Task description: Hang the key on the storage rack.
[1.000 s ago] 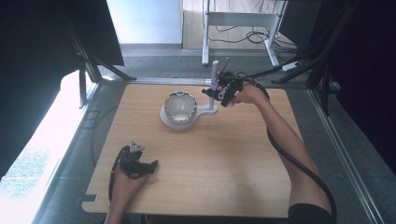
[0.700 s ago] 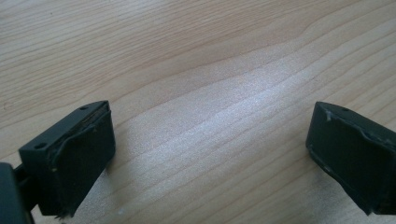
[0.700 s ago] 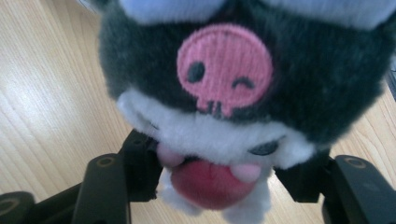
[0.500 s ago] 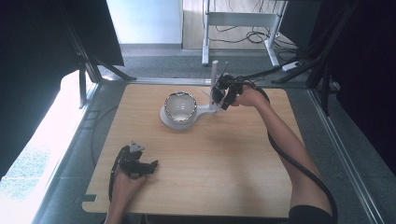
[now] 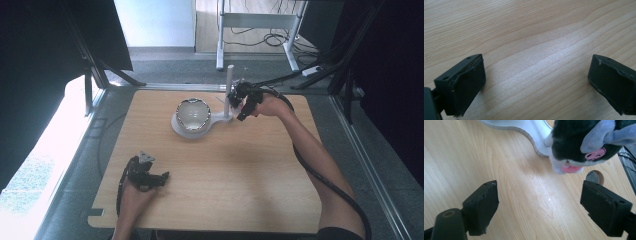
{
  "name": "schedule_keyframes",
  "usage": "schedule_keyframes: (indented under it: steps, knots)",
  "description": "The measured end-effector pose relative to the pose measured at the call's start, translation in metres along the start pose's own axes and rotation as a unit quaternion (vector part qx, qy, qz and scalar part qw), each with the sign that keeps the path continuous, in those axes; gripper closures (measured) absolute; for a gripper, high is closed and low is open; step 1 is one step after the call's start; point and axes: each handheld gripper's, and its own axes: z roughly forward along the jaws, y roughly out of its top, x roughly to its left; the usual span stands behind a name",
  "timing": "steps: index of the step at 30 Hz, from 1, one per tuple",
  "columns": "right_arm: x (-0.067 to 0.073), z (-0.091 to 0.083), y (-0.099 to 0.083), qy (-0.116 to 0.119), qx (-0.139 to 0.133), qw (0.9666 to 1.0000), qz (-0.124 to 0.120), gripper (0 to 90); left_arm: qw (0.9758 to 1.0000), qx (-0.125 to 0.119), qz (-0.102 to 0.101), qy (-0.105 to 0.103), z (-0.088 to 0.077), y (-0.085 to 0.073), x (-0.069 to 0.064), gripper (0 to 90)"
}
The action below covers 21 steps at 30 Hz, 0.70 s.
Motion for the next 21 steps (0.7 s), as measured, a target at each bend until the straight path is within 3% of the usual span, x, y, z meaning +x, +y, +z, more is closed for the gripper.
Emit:
schedule_keyframes:
  steps: [9,21]
  knots:
    - [0.012,-0.008,-0.005,0.001,-0.005,0.9997,-0.024,13.7,1.0,0.0,-0.001,0.0,0.0,0.0,0.0,1.3]
    - [0.023,-0.016,-0.019,0.005,-0.026,0.9991,-0.033,13.4,1.0,0.0,-0.001,0.0,0.0,0.0,0.0,1.3]
